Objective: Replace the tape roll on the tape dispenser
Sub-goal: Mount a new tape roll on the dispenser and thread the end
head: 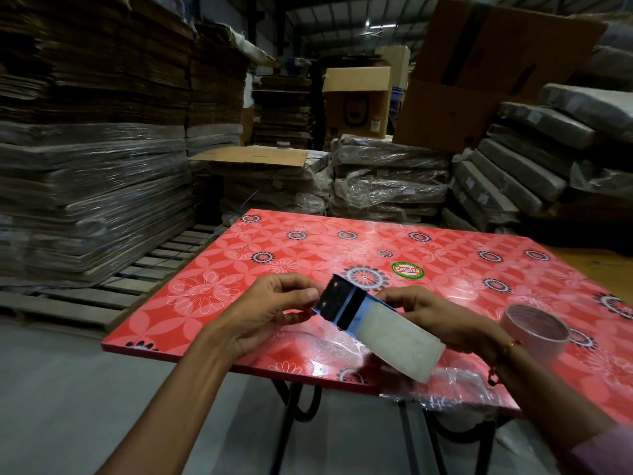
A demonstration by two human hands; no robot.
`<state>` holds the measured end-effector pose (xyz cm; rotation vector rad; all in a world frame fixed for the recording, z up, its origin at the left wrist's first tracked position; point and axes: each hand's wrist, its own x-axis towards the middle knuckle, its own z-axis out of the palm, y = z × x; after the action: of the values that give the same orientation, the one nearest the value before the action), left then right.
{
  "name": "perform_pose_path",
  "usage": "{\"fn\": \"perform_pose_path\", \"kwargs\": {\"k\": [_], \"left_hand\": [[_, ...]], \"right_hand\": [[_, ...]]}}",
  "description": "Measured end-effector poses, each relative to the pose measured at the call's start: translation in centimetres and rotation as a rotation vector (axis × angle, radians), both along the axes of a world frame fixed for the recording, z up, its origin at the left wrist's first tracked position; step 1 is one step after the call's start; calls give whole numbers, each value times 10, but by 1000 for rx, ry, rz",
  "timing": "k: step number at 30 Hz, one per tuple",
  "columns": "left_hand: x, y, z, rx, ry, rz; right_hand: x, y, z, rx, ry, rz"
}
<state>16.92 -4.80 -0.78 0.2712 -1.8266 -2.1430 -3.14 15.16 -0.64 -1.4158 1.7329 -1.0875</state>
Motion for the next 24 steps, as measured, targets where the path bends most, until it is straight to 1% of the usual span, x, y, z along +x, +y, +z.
{"fn": "perform_pose_path", "kwargs": {"k": [3,10,17,24], "left_hand": [[1,7,9,15,-3,-55],[-4,22,19,48,-23,-5],[6,15,23,-29,-1,-80],[5,16,35,-22,28,-112]], "right_hand": [[4,5,-4,-24,-117,-6],[18,15,-3,-63,-242,-13],[29,18,14,-27,-267,30],[36,15,21,-109,-199,-33]]}}
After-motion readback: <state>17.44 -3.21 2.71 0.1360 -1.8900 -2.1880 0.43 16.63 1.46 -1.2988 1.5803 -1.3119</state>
